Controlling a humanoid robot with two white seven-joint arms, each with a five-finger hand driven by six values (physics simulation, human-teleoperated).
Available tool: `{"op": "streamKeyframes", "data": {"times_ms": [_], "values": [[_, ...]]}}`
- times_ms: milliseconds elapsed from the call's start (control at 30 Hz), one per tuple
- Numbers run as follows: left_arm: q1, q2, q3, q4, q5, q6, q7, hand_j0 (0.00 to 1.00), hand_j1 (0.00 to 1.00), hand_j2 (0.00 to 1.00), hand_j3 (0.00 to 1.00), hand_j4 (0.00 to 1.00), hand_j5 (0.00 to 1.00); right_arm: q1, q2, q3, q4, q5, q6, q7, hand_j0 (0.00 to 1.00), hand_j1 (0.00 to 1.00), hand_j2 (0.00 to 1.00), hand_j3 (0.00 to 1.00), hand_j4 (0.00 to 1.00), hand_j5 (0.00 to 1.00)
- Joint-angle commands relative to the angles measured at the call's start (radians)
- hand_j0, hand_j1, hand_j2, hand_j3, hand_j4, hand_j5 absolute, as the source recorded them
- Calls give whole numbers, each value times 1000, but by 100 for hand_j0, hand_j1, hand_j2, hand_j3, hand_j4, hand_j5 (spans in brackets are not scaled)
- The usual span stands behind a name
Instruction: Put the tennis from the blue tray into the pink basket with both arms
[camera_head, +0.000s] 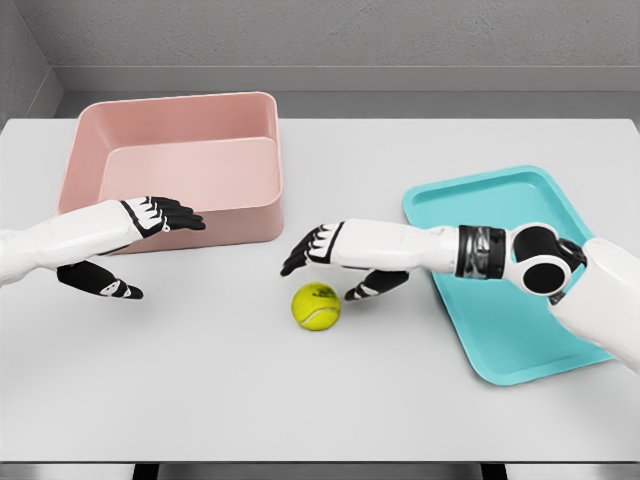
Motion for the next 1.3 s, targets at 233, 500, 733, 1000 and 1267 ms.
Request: {"op": "streamKeyframes", "data": {"times_ms": [233, 500, 733, 1000, 1267], "values": [[-2, -11, -1, -2, 10, 2, 0, 100, 100, 100, 100, 100, 100, 0, -168, -89, -65, -15, 2, -6, 90, 90, 90, 90, 90, 90], [-5, -48, -4, -19, 18, 2, -6, 100, 100, 100, 100, 100, 100, 2, -330, -139, -65, -18, 2, -14, 93, 93, 93, 93, 93, 93], [-25, -118, -6, -17, 7, 2, -12, 100, 100, 100, 100, 100, 100, 11, -385, -185, -52, -17, 2, -2, 100, 100, 100, 100, 100, 100], [-98, -167, -53, -15, 4, 2, -20, 100, 100, 100, 100, 100, 100, 49, -471, -264, -53, -20, 2, -5, 100, 100, 100, 100, 100, 100], [-268, -163, -231, -14, -8, 2, -30, 100, 100, 100, 100, 100, 100, 103, -516, -273, -61, -17, 2, 8, 100, 100, 100, 100, 100, 100]]}}
